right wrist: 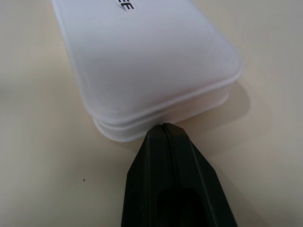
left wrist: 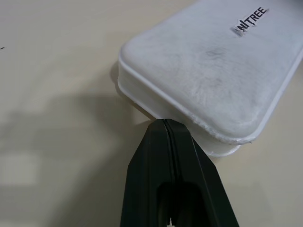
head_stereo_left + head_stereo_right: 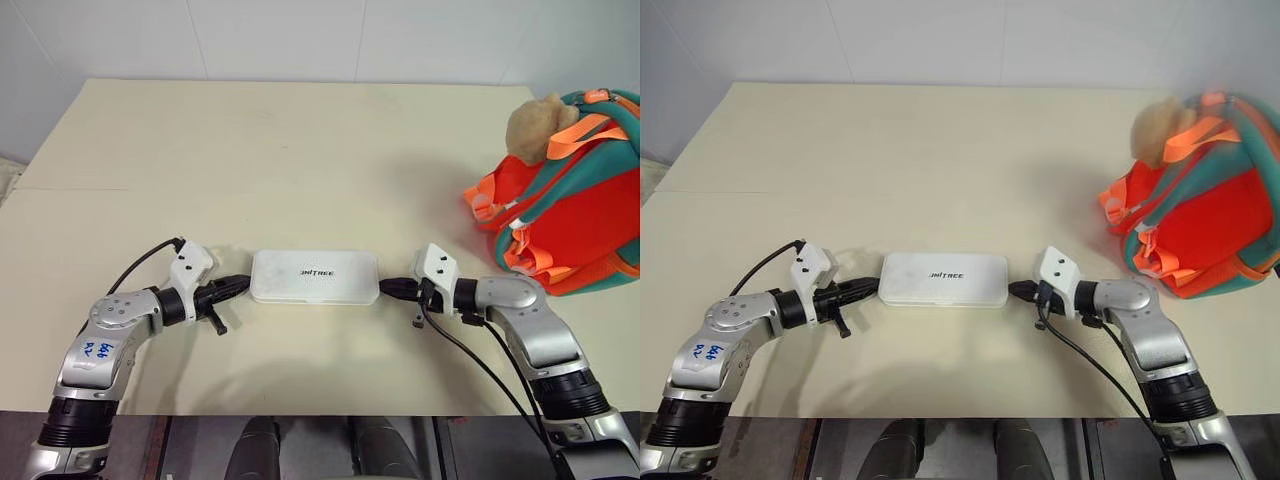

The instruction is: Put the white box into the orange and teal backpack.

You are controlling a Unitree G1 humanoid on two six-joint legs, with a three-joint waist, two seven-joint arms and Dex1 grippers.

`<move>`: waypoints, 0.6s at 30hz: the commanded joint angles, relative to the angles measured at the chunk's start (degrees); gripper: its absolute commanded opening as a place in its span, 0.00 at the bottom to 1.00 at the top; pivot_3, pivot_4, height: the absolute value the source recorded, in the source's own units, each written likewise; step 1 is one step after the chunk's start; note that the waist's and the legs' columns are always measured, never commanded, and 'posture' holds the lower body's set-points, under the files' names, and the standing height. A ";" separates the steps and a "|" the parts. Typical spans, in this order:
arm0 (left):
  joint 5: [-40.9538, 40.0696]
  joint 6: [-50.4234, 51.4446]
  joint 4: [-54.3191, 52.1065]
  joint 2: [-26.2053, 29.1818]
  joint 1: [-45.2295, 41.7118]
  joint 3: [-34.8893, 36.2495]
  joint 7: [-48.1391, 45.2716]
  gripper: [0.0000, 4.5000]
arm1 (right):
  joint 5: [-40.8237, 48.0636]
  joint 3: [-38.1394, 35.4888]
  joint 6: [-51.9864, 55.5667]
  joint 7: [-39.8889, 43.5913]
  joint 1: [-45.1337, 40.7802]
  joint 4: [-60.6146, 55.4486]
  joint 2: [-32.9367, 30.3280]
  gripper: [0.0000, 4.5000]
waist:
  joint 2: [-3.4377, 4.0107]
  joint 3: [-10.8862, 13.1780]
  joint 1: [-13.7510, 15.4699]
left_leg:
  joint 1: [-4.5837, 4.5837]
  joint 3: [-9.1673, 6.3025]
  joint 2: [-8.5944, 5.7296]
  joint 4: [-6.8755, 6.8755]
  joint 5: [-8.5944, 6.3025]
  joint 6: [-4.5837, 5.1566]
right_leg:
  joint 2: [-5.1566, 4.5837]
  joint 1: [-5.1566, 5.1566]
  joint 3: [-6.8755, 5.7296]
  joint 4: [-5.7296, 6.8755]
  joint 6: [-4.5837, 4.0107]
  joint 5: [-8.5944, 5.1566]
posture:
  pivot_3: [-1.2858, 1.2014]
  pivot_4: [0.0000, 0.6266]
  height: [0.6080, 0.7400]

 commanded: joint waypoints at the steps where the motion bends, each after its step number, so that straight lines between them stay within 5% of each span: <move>1: -0.53 0.63 -2.18 -0.24 0.84 -2.92 -2.25 0.00 | 0.18 -0.40 -2.18 -0.70 -0.64 0.79 -0.05 0.00 | 0.00 0.00 0.02 | 0.01 0.00 0.00 0.01 0.00 0.00 | 0.00 0.01 0.00 0.00 0.00 0.00 | 0.52 0.24 1.00; 14: 2.51 1.29 2.00 8.47 2.60 -0.82 -4.48 0.00 | 3.21 -1.49 0.55 4.60 -1.30 0.41 -5.54 0.00 | 0.00 -0.01 -0.27 | 0.03 0.01 0.00 0.00 0.00 0.00 | 0.00 0.02 0.02 -0.01 0.00 0.00 | 0.52 0.24 1.00; 18: -1.70 6.17 5.04 9.08 -0.52 2.24 -5.30 0.20 | 5.93 -2.22 5.04 6.87 -0.61 -2.47 -8.86 0.14 | 0.00 0.00 -0.31 | 0.07 0.01 0.02 0.00 0.02 0.03 | 0.04 0.02 0.02 0.03 -0.01 0.00 | 0.52 0.24 1.00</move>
